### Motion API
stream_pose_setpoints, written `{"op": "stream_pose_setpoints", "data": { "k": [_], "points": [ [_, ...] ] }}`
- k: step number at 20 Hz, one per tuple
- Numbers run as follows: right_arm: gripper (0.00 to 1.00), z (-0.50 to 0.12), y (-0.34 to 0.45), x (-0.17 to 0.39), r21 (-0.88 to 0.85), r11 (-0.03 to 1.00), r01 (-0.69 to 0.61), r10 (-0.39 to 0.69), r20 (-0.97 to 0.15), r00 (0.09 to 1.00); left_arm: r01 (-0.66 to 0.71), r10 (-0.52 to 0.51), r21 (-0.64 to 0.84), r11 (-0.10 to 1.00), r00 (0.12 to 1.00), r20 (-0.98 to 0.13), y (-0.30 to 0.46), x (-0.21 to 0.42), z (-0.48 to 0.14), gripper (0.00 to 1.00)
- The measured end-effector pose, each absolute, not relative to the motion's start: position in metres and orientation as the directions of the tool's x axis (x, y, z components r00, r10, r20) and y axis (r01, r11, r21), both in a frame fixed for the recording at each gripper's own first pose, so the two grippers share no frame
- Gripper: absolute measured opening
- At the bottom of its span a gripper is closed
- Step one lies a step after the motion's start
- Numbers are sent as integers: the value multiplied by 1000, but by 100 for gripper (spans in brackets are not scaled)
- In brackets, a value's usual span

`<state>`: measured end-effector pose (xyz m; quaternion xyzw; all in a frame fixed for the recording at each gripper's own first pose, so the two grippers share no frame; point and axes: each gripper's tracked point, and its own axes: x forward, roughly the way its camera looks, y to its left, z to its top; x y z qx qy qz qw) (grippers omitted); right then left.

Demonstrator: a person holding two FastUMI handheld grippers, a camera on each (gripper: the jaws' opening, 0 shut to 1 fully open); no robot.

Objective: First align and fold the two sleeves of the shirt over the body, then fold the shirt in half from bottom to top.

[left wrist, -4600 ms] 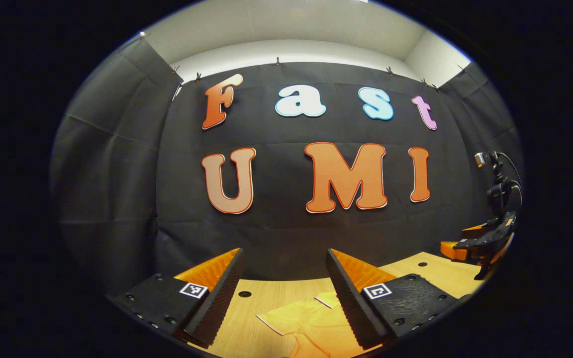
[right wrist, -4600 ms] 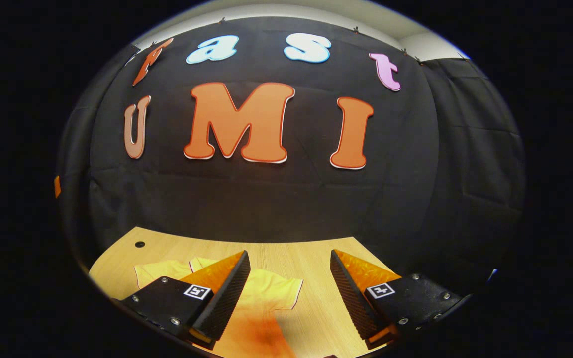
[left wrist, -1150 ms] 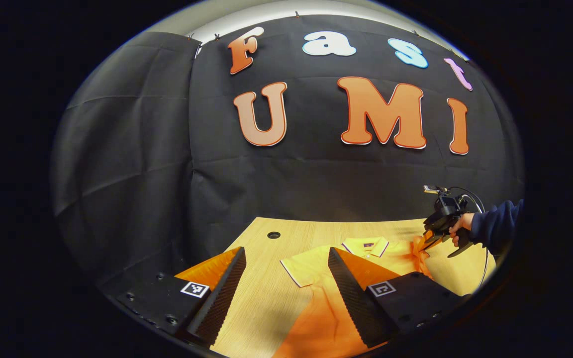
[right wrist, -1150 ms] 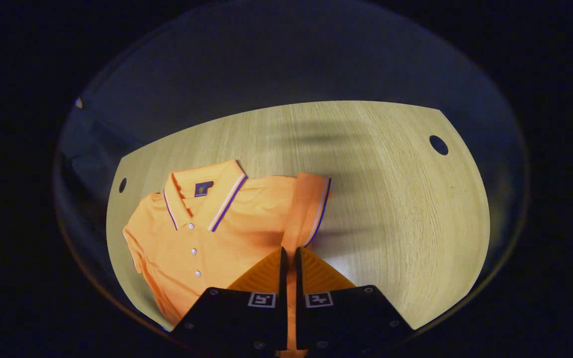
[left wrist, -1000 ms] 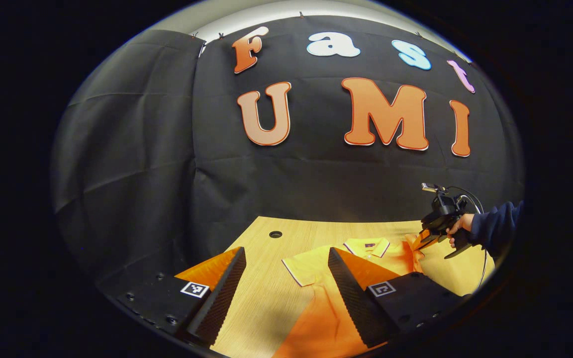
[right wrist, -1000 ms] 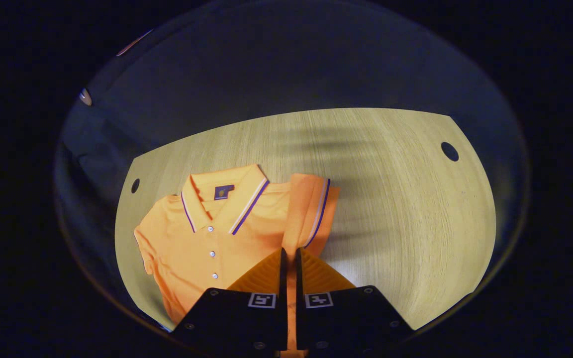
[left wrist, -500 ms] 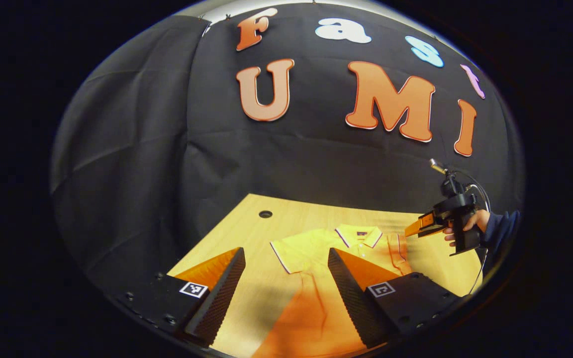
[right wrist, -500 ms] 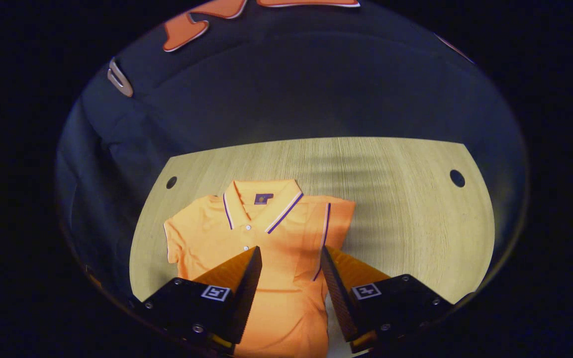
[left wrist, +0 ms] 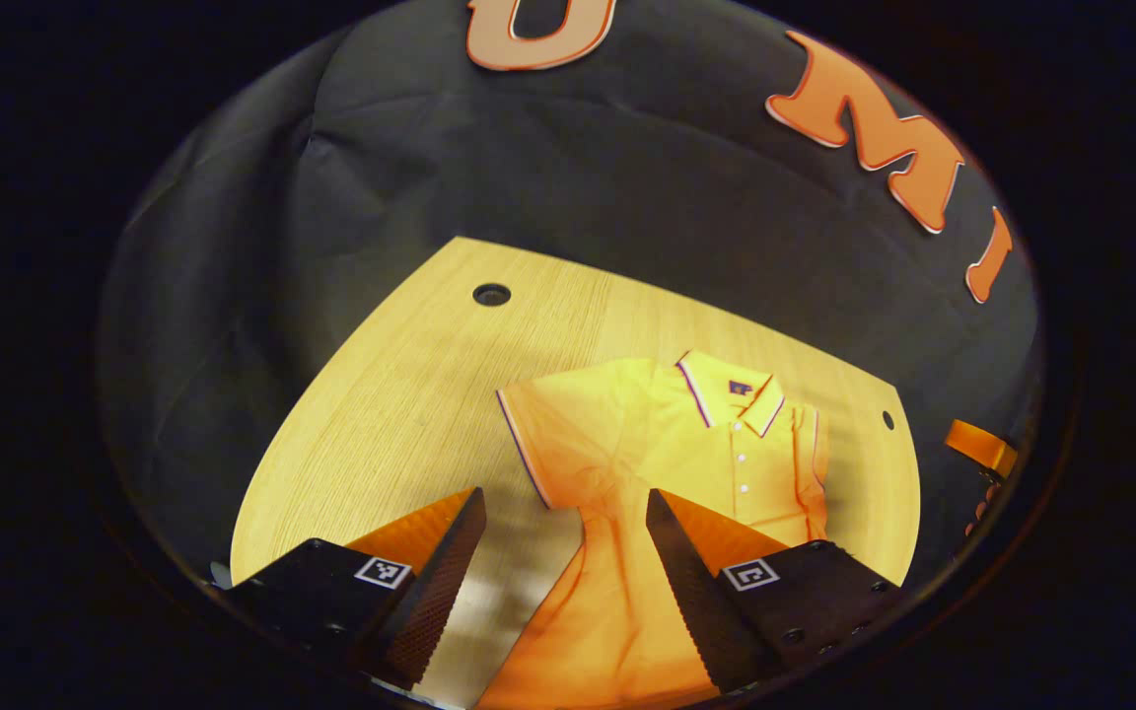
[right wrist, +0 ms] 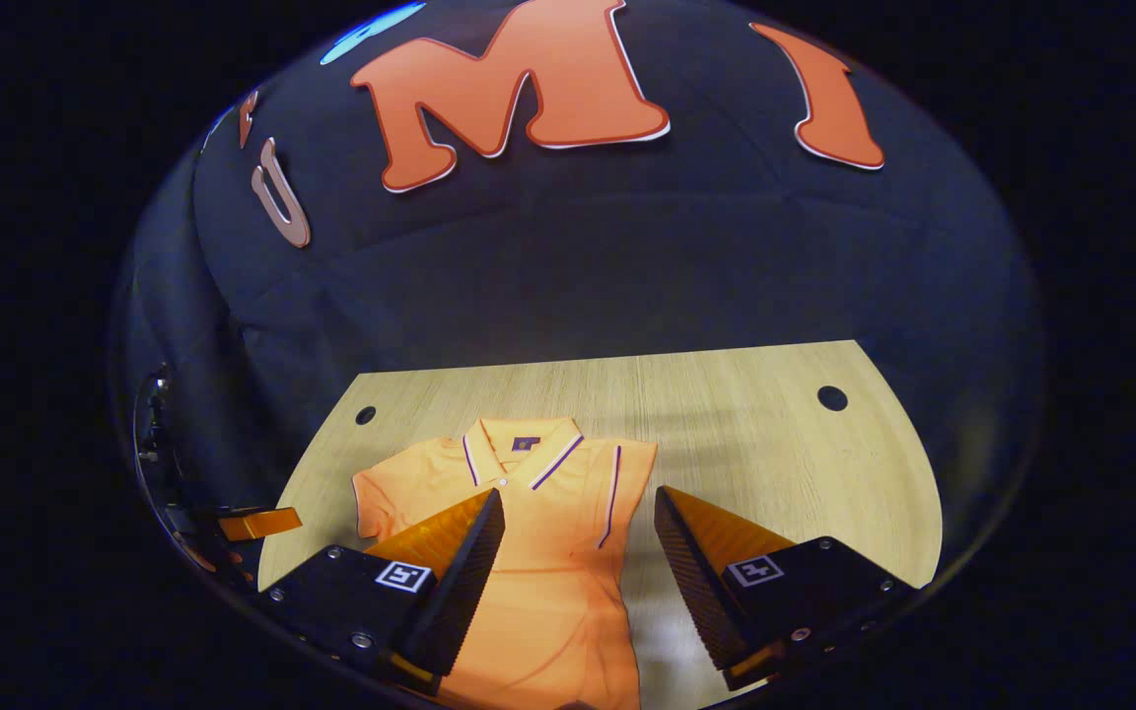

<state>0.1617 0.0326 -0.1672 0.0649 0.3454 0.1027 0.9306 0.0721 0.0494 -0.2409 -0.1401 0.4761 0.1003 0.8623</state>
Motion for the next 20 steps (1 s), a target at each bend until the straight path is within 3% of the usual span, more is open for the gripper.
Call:
{"op": "stream_pose_setpoints", "data": {
  "k": [5,11,17,19,20],
  "points": [
    [95,-148,21,143,169,983,-69,157,-587,795,-351,-4,-127,928,333,-943,75,116,-307,98],
    [96,-137,12,105,169,986,13,88,-577,812,-333,13,-57,941,202,-979,85,152,-355,98],
    [96,-137,0,78,159,985,68,39,-584,811,-299,82,47,953,105,-991,89,158,-382,97],
    [96,-137,-3,76,154,985,80,26,-585,810,-263,74,45,964,101,-992,86,157,-379,94],
    [96,-137,-4,74,157,984,87,22,-586,810,-235,67,42,971,102,-993,84,160,-379,87]
  ]
}}
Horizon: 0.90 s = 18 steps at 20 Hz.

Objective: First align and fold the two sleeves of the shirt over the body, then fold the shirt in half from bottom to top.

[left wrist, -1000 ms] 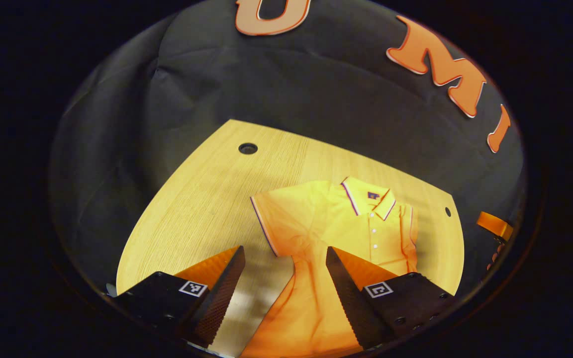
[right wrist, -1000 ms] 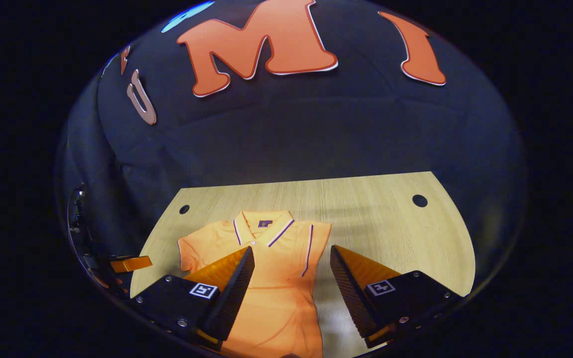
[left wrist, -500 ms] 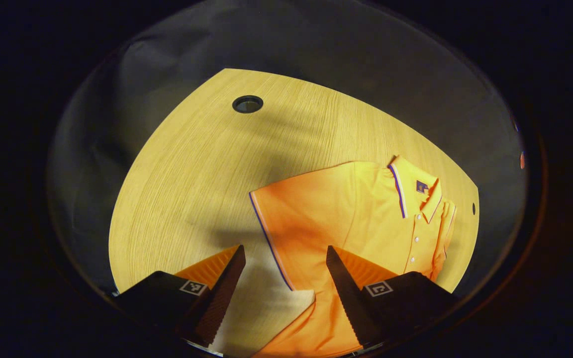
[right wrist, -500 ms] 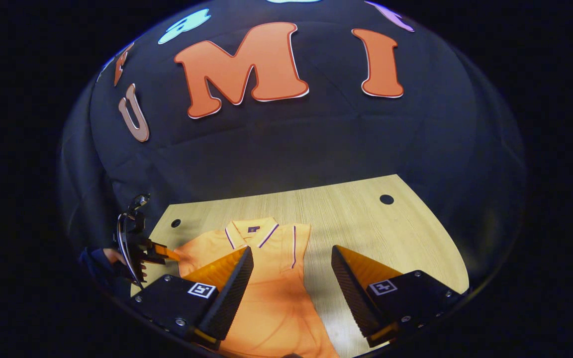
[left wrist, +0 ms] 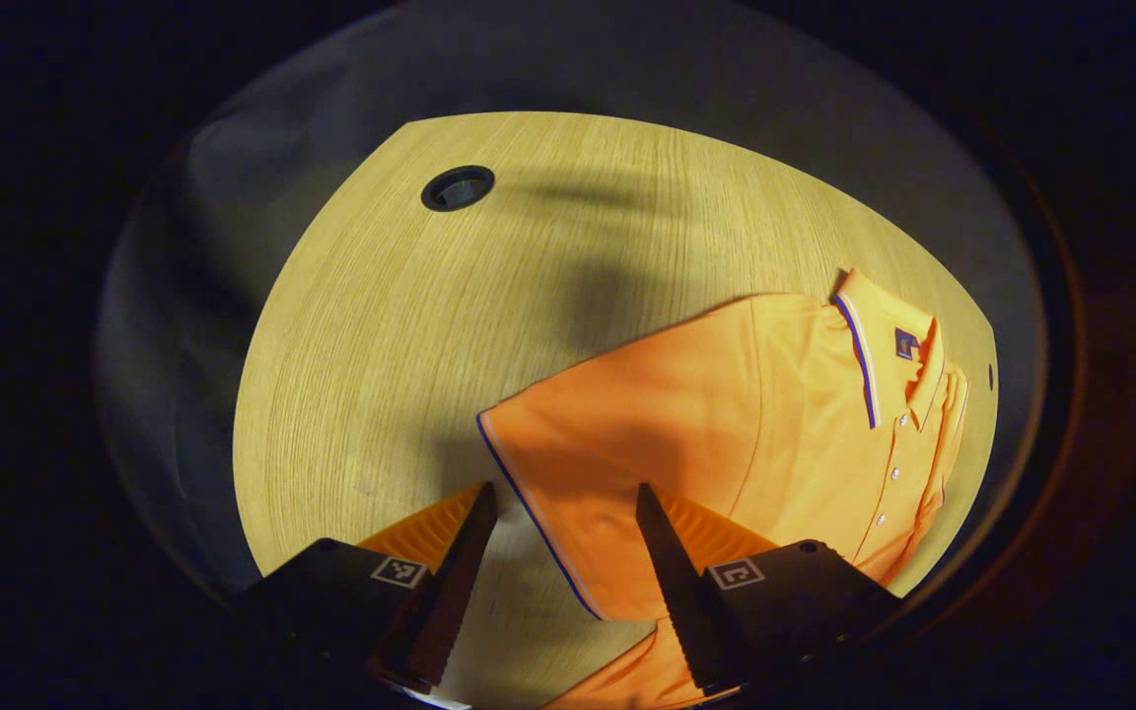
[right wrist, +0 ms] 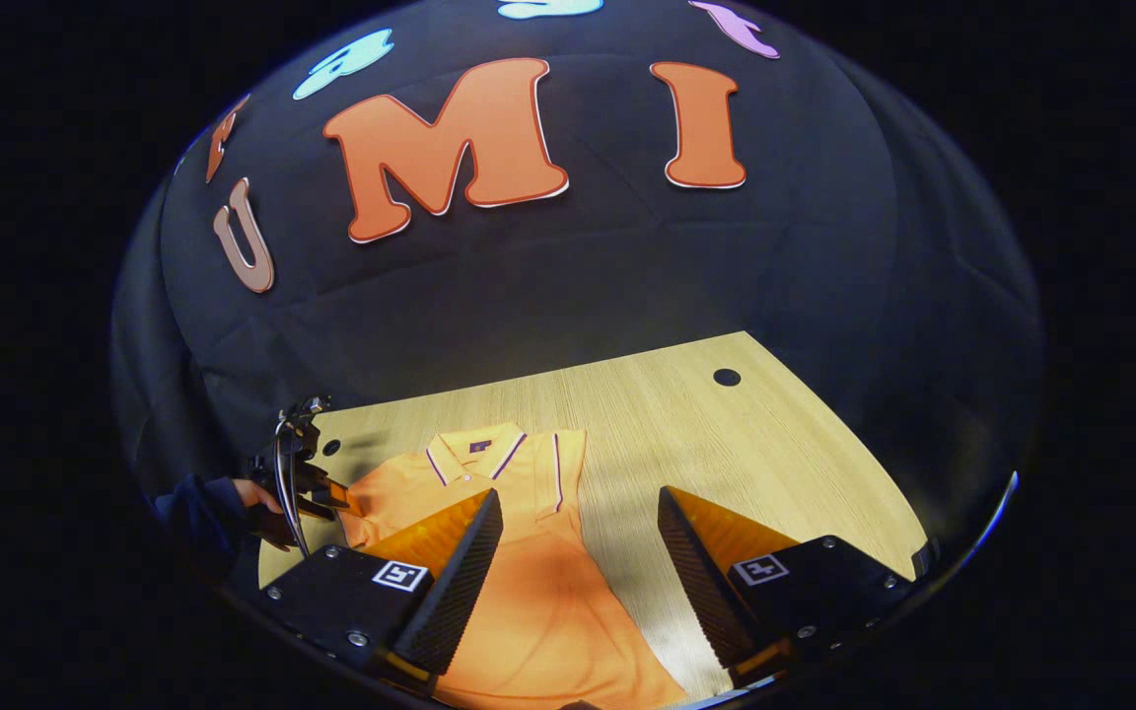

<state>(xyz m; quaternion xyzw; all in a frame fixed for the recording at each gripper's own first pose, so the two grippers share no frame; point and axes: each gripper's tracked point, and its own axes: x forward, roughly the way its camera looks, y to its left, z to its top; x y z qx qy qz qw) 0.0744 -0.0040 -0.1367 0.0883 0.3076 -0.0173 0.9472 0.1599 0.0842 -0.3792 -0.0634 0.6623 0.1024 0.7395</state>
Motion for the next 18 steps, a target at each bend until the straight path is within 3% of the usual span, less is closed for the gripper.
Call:
{"op": "stream_pose_setpoints", "data": {
  "k": [1,2,4,6,7,13,18],
  "points": [
    [96,-137,-3,72,160,983,87,24,-588,808,-211,61,37,977,110,-992,84,162,-381,85],
    [97,-136,-4,68,154,984,90,19,-591,806,-194,53,29,981,120,-991,81,167,-378,54],
    [96,-135,-5,64,158,983,93,18,-587,809,-180,29,4,984,139,-990,78,170,-377,10],
    [96,-136,-8,60,163,982,97,17,-586,810,-168,-11,-37,985,151,-989,74,169,-377,7],
    [96,-136,-10,59,164,981,99,16,-585,811,-171,-42,-68,983,153,-987,67,168,-374,1],
    [97,-135,-12,60,181,981,76,45,-585,810,-58,-104,-126,990,294,-950,36,195,-325,1],
    [97,-139,-19,61,188,980,66,58,-589,806,64,-157,-144,988,328,-932,-31,216,-300,1]
  ]
}}
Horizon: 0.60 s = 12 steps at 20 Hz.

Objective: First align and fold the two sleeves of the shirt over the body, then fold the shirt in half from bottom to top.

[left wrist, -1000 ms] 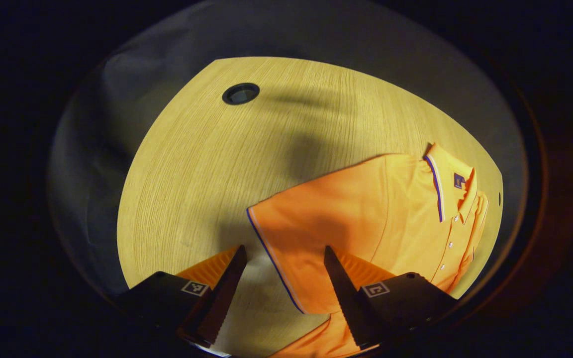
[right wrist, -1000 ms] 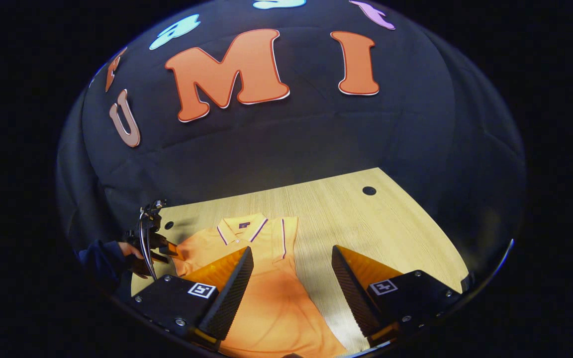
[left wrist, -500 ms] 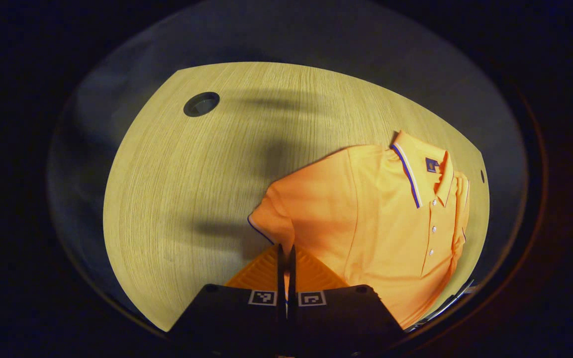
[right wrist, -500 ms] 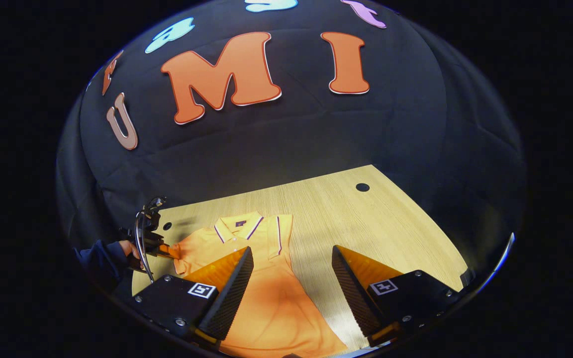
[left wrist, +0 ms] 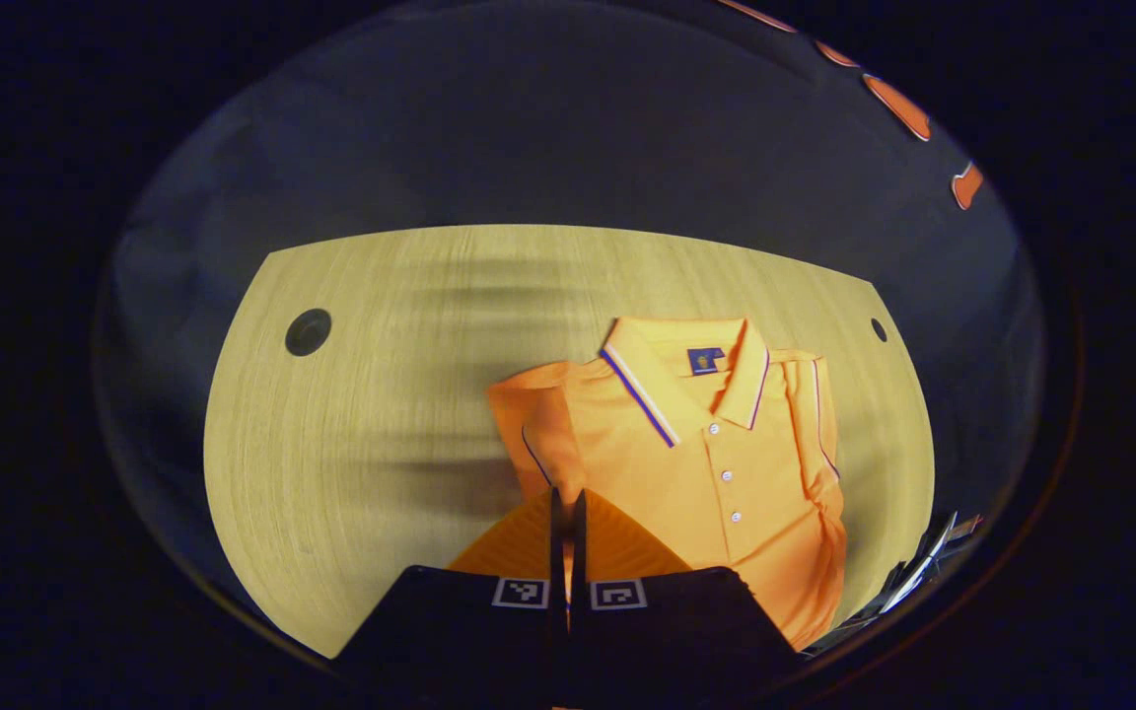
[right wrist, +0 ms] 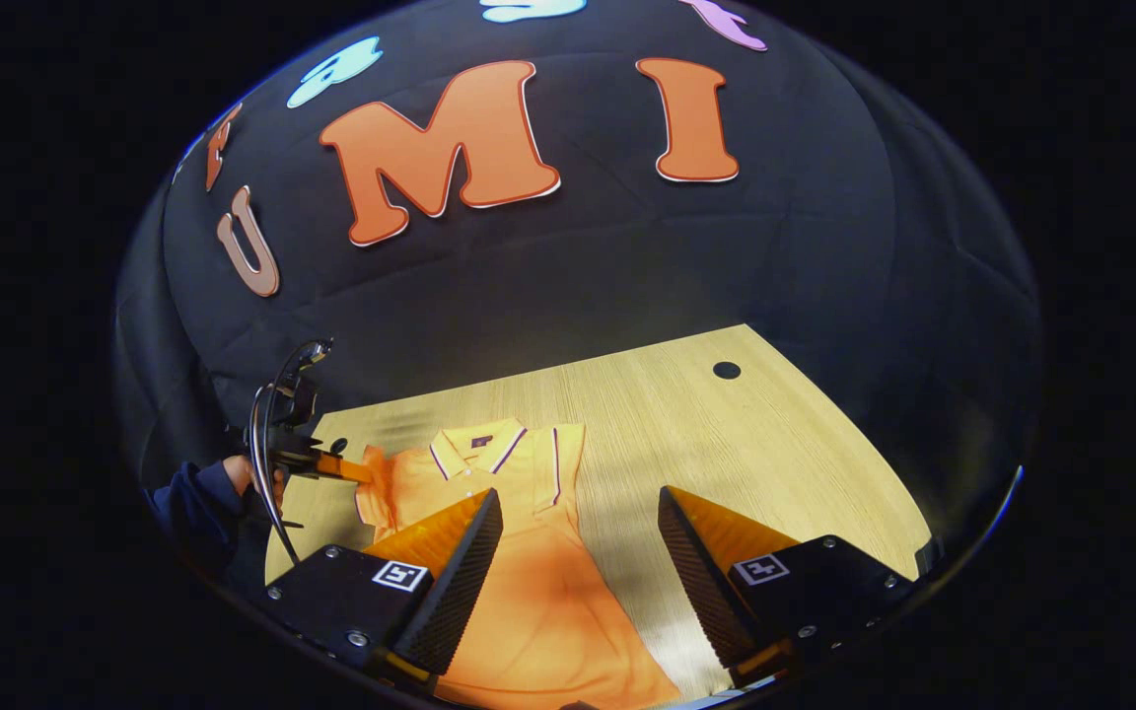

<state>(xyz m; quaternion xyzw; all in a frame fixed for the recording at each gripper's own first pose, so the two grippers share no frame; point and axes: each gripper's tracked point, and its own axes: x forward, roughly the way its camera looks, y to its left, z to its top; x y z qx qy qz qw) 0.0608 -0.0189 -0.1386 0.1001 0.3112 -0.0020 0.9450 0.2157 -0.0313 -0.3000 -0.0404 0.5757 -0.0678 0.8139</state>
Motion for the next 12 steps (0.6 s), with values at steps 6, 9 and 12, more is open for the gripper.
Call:
{"op": "stream_pose_setpoints", "data": {
  "k": [6,9,12],
  "points": [
    [97,-144,-39,62,200,977,74,61,-595,801,149,-333,-298,943,369,-868,-112,231,-287,27],
    [97,-145,-45,69,207,976,61,75,-590,804,187,-337,-282,941,436,-835,-111,227,-258,63],
    [97,-139,-44,76,203,979,32,90,-561,823,200,-300,-228,953,514,-803,-105,220,-235,75]
  ]
}}
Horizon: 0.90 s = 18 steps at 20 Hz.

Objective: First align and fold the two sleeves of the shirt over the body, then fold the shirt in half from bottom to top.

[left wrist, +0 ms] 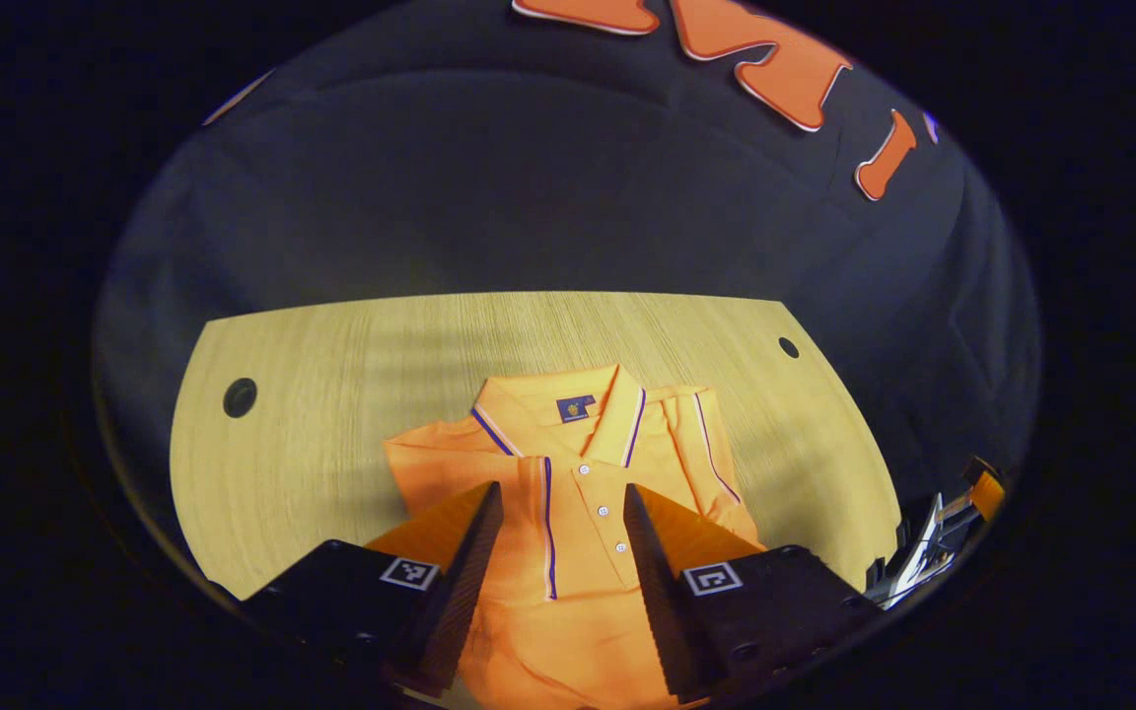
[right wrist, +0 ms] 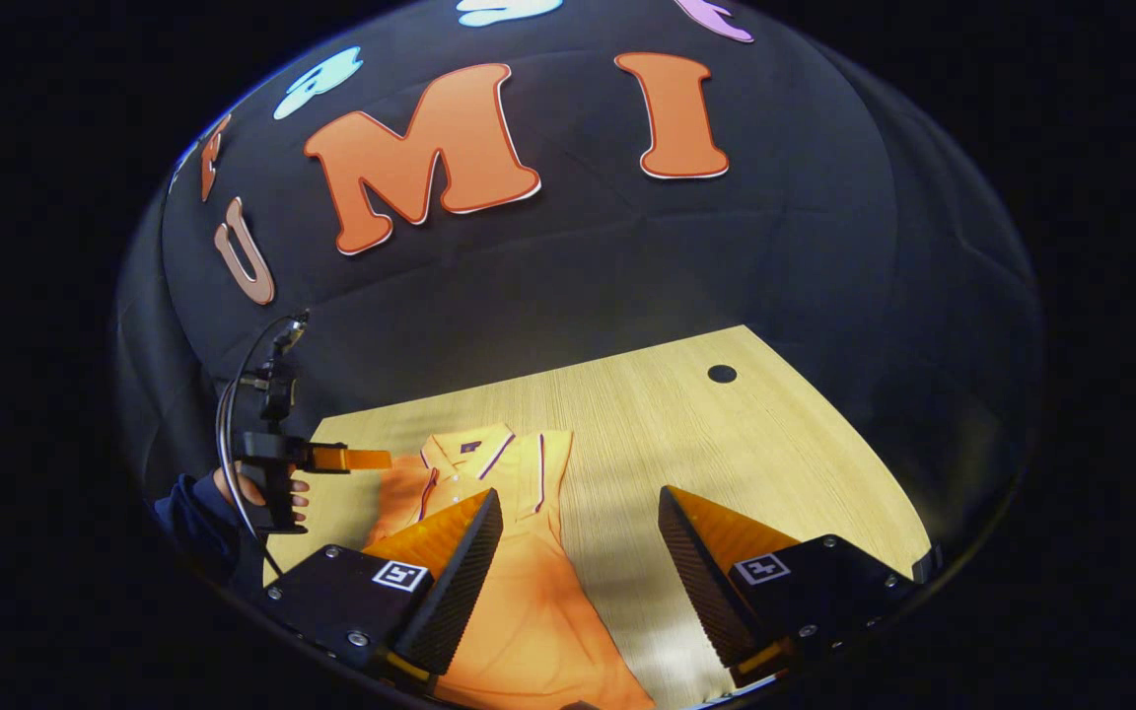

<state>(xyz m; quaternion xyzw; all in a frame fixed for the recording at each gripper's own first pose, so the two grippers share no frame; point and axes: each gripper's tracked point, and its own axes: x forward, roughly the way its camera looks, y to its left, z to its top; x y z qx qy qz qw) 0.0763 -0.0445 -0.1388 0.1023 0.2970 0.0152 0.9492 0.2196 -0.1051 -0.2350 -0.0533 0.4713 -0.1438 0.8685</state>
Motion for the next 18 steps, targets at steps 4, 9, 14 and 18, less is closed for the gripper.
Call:
{"op": "stream_pose_setpoints", "data": {
  "k": [4,9,14,18],
  "points": [
    [98,-119,-36,83,152,986,-67,133,-480,867,159,-230,-166,973,666,-710,-96,185,-179,89],
    [99,-88,-16,77,66,980,-187,198,-349,916,53,-85,-75,996,851,-519,-84,129,-103,96],
    [99,-76,11,58,51,970,-240,244,-303,921,-24,21,-3,1000,924,-382,-73,85,-45,98],
    [99,-89,9,23,29,984,-178,177,-347,921,-40,33,-10,999,919,-393,-47,29,-48,98]
  ]
}}
